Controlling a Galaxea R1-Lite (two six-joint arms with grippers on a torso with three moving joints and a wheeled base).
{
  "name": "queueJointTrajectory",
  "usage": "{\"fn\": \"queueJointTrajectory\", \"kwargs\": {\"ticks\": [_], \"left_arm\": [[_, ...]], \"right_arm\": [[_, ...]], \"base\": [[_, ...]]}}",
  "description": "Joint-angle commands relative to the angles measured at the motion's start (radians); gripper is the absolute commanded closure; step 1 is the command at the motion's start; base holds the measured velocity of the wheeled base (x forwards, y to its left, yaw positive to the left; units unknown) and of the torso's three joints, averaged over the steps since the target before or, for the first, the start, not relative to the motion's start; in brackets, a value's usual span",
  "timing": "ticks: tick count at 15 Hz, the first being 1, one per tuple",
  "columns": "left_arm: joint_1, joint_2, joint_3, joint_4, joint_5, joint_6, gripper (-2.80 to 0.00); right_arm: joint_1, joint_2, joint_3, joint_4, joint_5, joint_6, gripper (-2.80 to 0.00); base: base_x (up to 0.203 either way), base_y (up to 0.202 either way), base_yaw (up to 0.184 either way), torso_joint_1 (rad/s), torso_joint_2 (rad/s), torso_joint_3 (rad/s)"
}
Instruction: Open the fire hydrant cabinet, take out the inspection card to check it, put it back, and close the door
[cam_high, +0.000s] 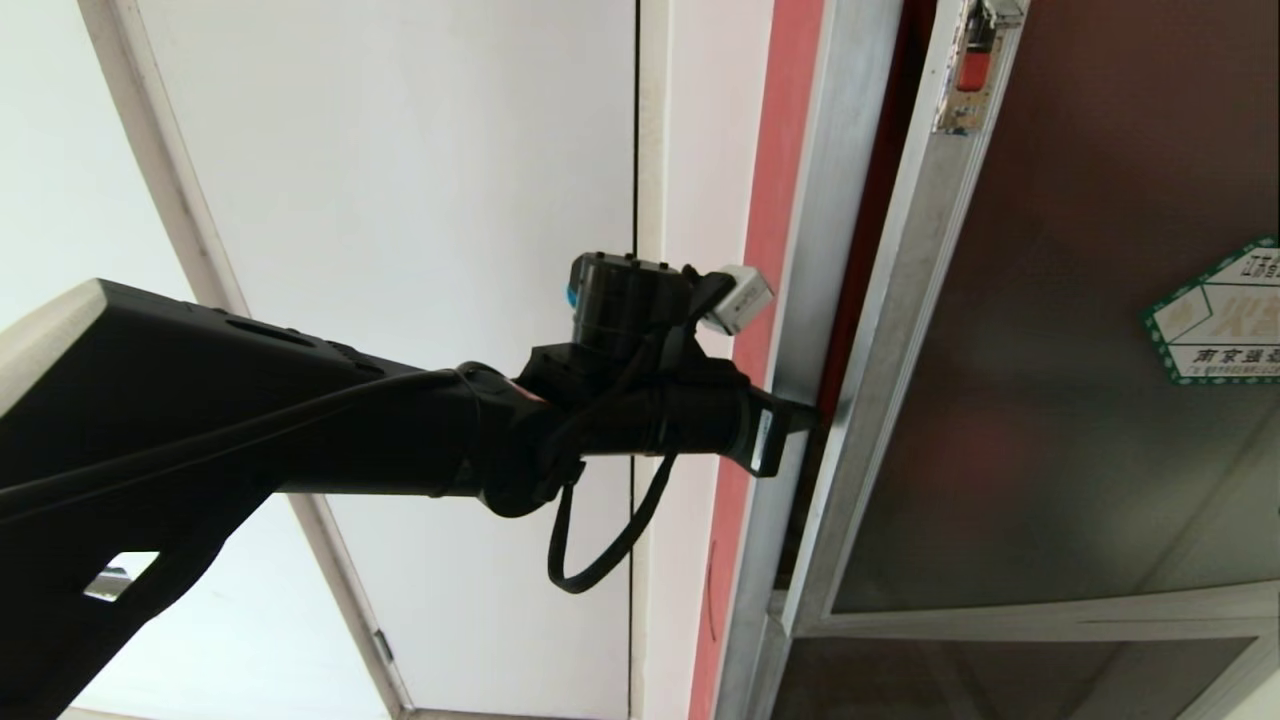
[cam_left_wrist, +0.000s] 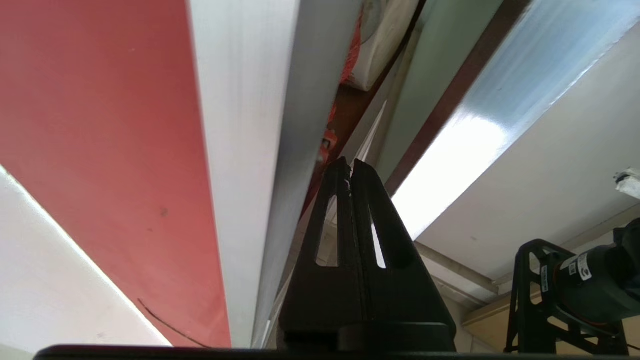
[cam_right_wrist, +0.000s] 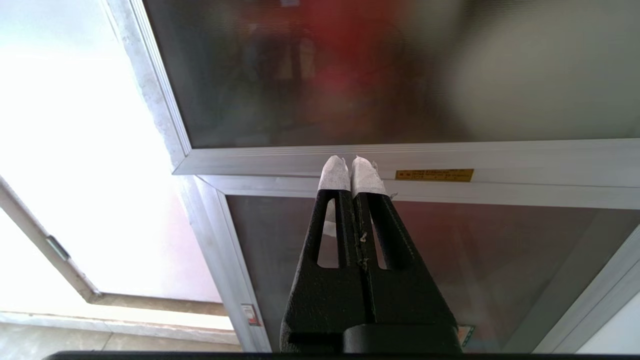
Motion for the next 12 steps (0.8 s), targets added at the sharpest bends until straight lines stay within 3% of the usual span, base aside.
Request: {"fn": "queueJointTrajectory", "kwargs": {"ticks": [1, 12], "left_arm": [[-0.014, -0.009, -0.001, -0.002, -0.003, -0.001, 0.0], [-0.096, -0.066, 0.054, -0.002, -0.003, -0.002, 0.0]], "right_arm": [[0.0, 0.002, 0.003, 0.0, 0.0, 0.0, 0.0], [-0.001, 0.002, 0.003, 0.0, 0.0, 0.0, 0.0]], "base": [[0.0, 0.0, 0.0, 0.0, 0.0, 0.0], [0.0, 0.0, 0.0, 0.0, 0.0, 0.0]]}}
